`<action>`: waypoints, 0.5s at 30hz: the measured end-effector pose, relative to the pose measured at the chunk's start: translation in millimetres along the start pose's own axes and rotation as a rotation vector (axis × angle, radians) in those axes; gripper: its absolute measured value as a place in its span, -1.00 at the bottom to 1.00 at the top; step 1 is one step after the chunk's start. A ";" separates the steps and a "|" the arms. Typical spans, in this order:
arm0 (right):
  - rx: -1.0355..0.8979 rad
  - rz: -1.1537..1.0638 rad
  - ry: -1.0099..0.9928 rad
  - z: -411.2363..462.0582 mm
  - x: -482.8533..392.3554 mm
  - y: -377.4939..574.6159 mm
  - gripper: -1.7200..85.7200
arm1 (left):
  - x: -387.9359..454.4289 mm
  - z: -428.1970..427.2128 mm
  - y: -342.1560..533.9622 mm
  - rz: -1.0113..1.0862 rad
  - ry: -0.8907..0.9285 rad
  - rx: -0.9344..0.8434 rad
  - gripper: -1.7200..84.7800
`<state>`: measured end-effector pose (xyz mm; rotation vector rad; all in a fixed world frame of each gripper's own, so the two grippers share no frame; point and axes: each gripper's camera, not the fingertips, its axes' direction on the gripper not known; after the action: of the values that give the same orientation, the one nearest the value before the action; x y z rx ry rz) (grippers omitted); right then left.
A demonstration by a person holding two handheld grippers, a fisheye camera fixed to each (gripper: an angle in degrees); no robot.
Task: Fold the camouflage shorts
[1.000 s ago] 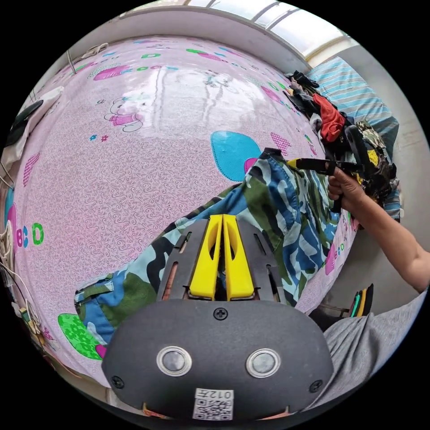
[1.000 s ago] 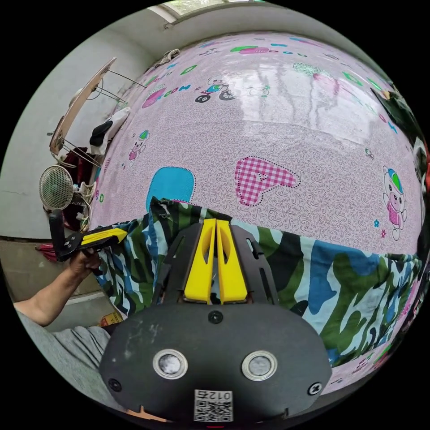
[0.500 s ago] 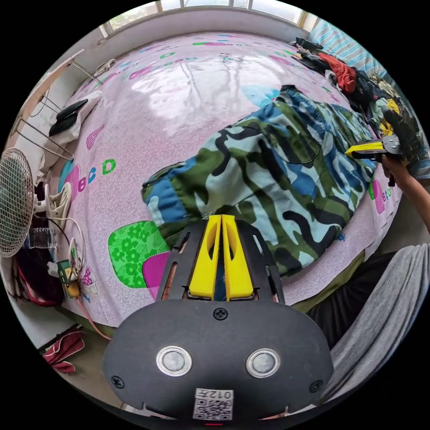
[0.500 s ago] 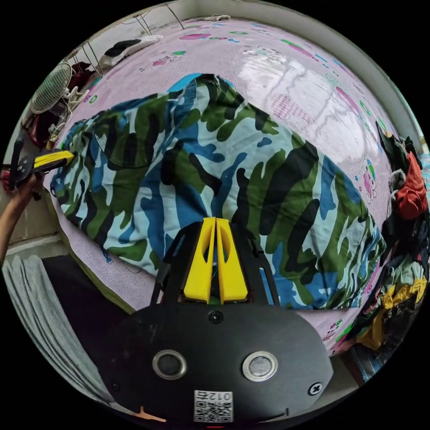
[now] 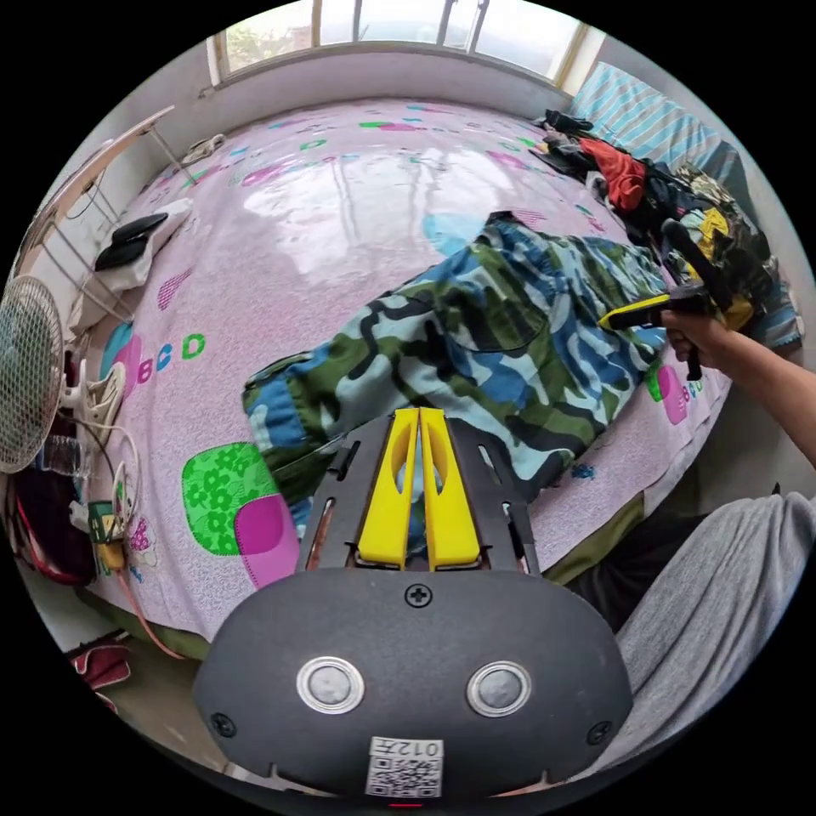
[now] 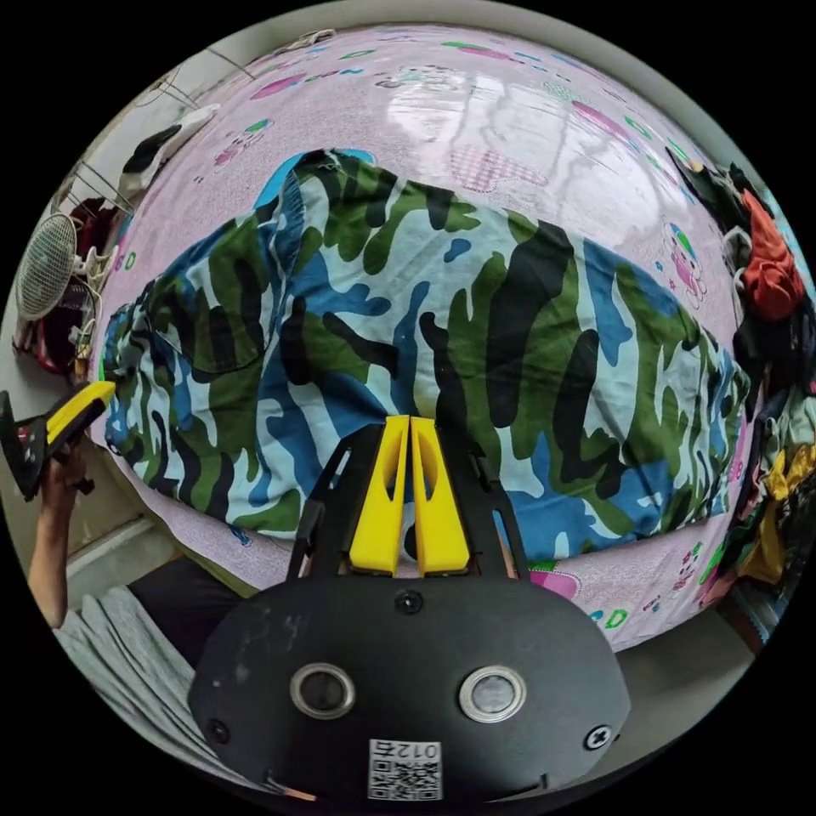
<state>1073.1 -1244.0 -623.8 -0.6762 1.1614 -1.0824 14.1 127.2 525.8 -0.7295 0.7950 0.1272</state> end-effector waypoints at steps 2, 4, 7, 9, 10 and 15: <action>0.001 0.019 -0.103 -17.5 -3.3 -8.4 -0.98 | 31.9 14.5 -17.3 0.070 0.052 -0.012 -0.95; 0.039 0.006 -0.118 -38.1 -5.7 -8.2 -0.98 | 63.5 30.4 -36.2 0.127 0.092 -0.017 -0.95; 0.099 -0.036 -0.021 -69.3 2.6 -2.6 -0.98 | 113.7 61.8 -69.5 0.188 0.122 -0.035 -0.95; 0.122 -0.039 -0.021 -85.3 19.9 -1.4 -0.98 | 151.6 92.0 -92.6 0.222 0.135 -0.076 -0.95; 0.131 -0.029 -0.039 -95.1 35.5 -2.0 -0.98 | 159.9 100.2 -97.2 0.222 0.135 -0.091 -0.95; 0.119 -0.002 -0.159 -132.2 113.2 -5.3 -0.98 | 204.5 162.6 -104.9 0.161 0.027 -0.226 -0.95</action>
<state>948.6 -1337.4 -702.0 -0.6578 0.9529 -1.0712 295.4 119.8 519.2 -0.8814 0.8735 0.3571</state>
